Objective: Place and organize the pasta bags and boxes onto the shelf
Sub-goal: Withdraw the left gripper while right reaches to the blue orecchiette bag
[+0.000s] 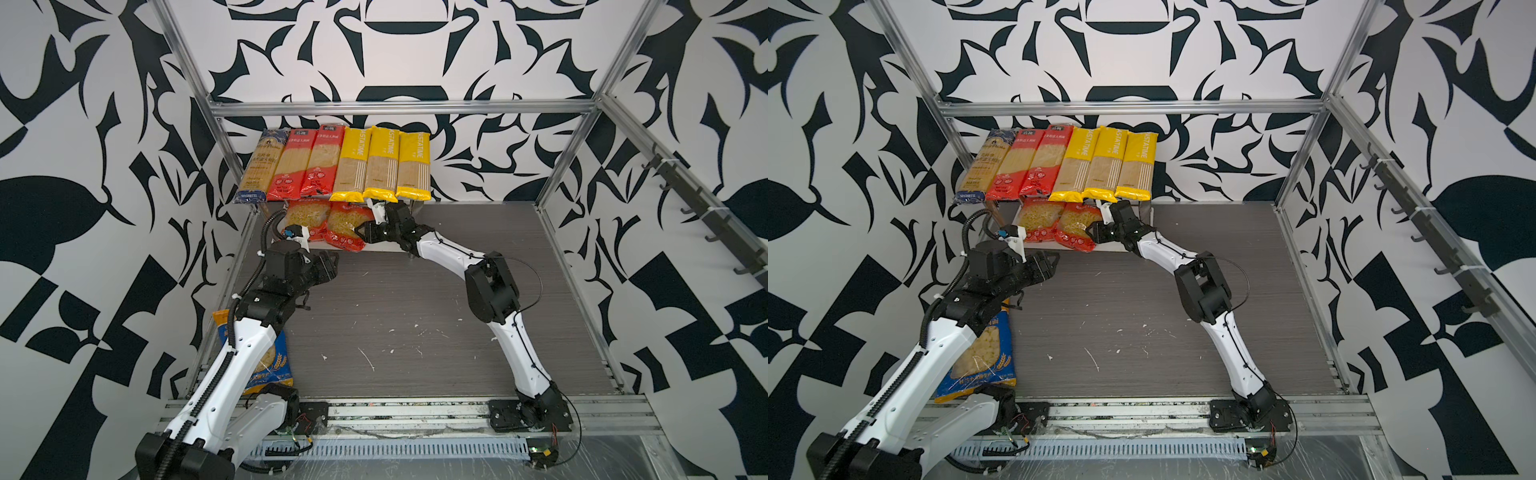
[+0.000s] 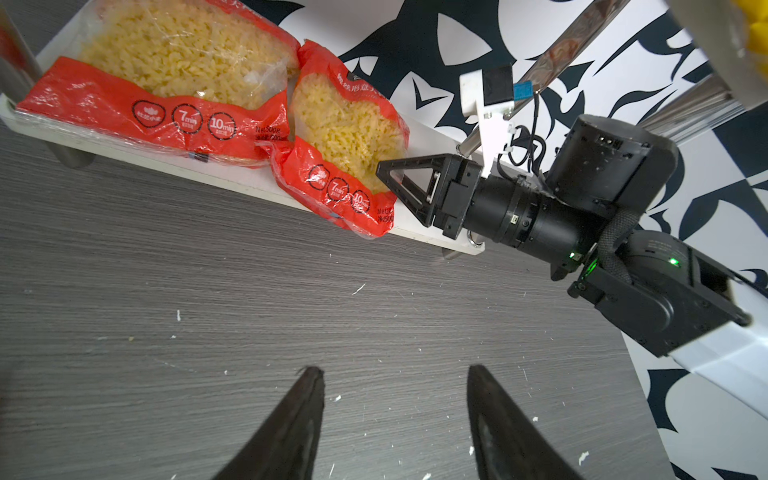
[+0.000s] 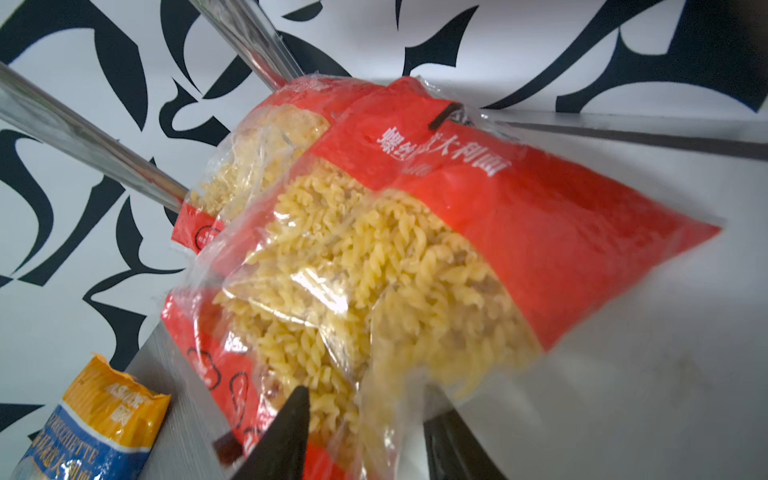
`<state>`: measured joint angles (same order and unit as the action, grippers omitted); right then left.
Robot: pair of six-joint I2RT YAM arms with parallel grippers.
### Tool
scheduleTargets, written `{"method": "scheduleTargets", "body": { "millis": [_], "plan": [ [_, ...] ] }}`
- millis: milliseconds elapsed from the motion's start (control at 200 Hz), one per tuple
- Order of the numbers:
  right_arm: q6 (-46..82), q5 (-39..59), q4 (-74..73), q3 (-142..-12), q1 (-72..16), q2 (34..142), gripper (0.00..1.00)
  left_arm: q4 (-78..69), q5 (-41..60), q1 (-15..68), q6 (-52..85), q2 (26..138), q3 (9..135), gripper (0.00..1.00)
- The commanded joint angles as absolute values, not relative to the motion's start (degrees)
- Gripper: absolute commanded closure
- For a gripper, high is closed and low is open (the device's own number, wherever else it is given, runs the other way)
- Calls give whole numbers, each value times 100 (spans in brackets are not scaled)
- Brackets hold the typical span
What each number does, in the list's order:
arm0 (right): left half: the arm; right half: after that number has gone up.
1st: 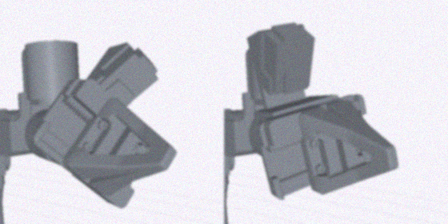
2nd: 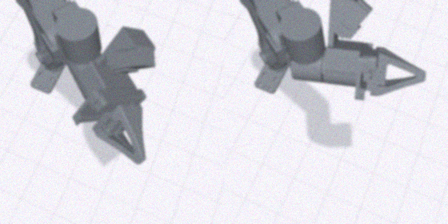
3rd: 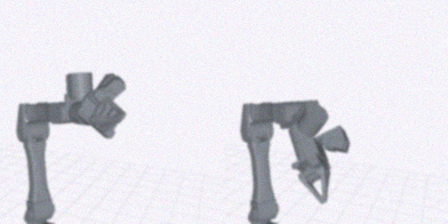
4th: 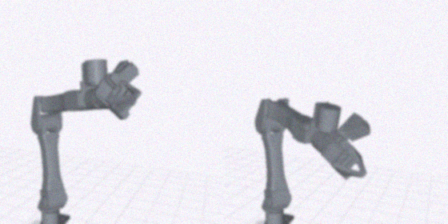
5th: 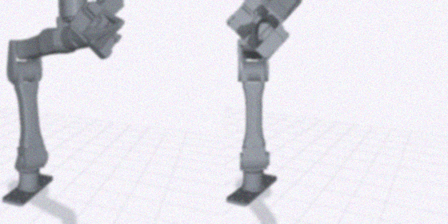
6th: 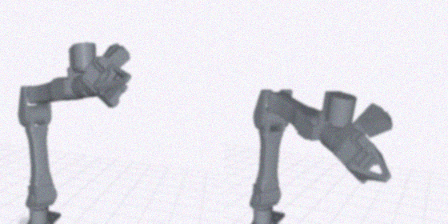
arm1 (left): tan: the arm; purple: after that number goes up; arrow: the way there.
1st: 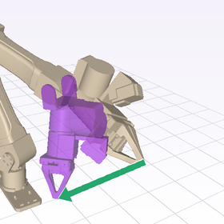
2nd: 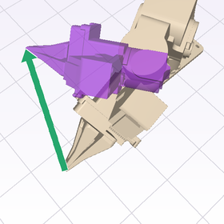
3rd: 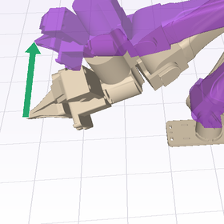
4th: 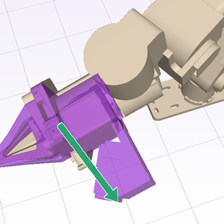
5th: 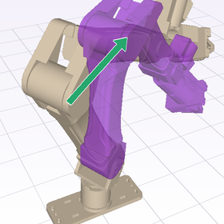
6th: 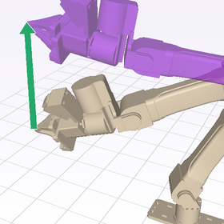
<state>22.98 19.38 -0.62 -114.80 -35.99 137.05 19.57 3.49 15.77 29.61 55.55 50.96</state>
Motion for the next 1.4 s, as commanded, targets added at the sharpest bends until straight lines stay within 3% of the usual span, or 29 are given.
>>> {"method": "scheduleTargets", "body": {
  "millis": [0,400,745,865,1145,1395],
  "plan": [
    [2375,1980,-220,-11178,-3586,13168,51,2109,365,1591,3048,5406,4977,41],
    [3092,1829,-1422,-8843,-3850,11765,47,2109,142,1934,3220,5412,4762,41],
    [4053,1182,-2230,-7647,-5102,11389,53,2153,-131,2320,3512,5230,4148,41],
    [4589,1023,-2469,-7532,-5585,11596,54,2438,-362,2320,3580,4951,3964,40],
    [5460,918,-2777,-8086,-6488,12511,54,3278,-1311,2262,3143,4685,4280,27],
    [6088,870,-2791,-8974,-6857,13295,53,3433,-767,1538,3233,5079,4569,22]
  ]
}}
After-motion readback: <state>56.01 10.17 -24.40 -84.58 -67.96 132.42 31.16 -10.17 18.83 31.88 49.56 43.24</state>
